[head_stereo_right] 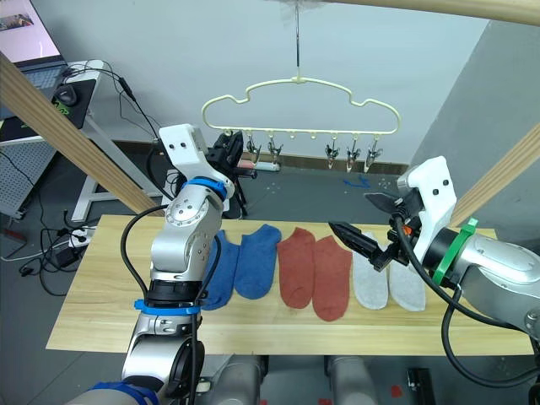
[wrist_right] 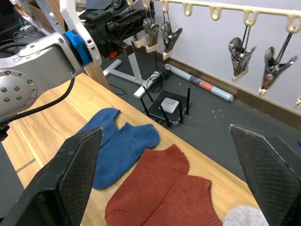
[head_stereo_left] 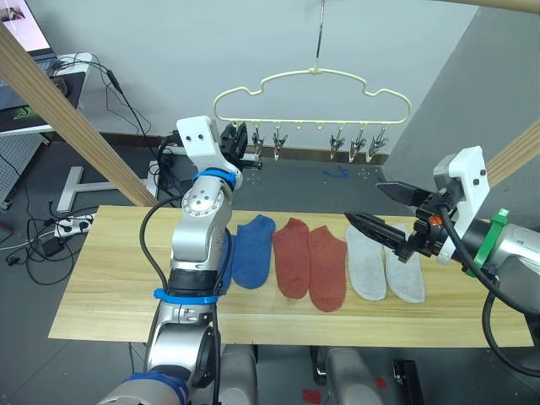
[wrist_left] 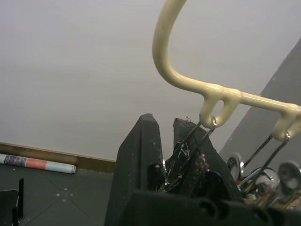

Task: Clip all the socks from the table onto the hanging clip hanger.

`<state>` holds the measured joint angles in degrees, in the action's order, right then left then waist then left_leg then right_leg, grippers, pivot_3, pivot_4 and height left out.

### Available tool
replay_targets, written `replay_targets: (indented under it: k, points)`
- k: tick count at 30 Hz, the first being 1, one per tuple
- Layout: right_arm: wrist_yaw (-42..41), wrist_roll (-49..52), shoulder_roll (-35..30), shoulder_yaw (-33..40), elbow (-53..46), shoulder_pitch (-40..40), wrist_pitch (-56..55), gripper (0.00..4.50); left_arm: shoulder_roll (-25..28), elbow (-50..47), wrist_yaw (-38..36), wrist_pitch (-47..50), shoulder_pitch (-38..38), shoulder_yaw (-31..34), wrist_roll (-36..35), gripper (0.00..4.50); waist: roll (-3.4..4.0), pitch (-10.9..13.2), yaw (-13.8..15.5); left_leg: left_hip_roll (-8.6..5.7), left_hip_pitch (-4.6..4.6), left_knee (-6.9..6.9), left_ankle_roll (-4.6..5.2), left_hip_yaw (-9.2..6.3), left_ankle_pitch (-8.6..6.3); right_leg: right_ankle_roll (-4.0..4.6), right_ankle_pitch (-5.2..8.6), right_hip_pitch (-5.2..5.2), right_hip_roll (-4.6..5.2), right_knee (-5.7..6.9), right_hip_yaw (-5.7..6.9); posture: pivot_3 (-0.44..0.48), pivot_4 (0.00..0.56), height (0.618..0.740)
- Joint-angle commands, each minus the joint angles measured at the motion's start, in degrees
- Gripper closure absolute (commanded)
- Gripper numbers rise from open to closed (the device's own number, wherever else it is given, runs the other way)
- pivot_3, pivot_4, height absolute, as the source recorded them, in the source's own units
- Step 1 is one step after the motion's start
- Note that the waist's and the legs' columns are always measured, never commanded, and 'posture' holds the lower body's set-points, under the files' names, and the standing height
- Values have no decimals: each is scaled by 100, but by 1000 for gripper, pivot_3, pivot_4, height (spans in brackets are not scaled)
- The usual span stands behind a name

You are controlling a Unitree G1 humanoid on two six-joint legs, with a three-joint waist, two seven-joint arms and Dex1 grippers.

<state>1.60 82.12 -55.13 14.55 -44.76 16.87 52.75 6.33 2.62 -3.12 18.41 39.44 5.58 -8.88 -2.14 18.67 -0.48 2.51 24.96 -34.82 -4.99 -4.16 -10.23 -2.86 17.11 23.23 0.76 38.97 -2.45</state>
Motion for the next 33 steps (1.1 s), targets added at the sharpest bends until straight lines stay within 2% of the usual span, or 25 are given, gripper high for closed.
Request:
replay_targets:
  k: [1,7,9,11,17,22,26,33]
  points:
    - [39,65,-76,99,-160,-14,-167,0,-24,-176,2,-28,78,28,-42,3803,0,0,0,0,0,0,0,0,0,0,0,0,0,0,0,-30,345,740]
    - [40,61,-99,89,-144,-20,-202,0,-9,-197,-23,-26,91,24,-56,3803,0,2,1,0,0,0,0,0,0,0,0,0,0,0,0,-27,346,740]
    - [31,51,-105,80,-135,-18,-208,0,-3,-196,-34,-58,85,18,-47,4091,0,2,1,0,0,0,0,0,0,-1,0,0,0,0,0,-26,345,740]
    - [26,48,-108,73,-126,-12,-209,0,-6,-204,-38,-49,84,16,-50,4192,0,2,2,0,0,0,0,0,0,-1,0,0,0,0,0,-25,345,740]
    - [73,-25,-184,6,-64,-41,-95,0,11,-236,-109,124,122,34,-146,4192,0,2,1,0,0,0,0,0,0,-1,0,0,0,-1,0,-22,344,740]
    - [479,-626,-451,-353,430,-479,491,0,121,-260,-331,628,279,82,-393,4192,-1,3,4,0,1,1,0,0,0,-1,0,0,0,-2,0,-19,343,740]
    - [828,-1151,-297,-757,1142,-623,955,0,167,-390,-561,1538,424,403,-1114,4192,-2,3,2,0,2,0,-1,1,0,-2,0,3,1,-1,-1,-9,338,740]
    - [376,-2616,78,-1420,2234,-577,1068,0,359,-405,-599,2830,802,1022,-2117,4192,-2,4,-14,1,2,1,-1,1,0,-3,1,7,-2,0,1,9,336,740]
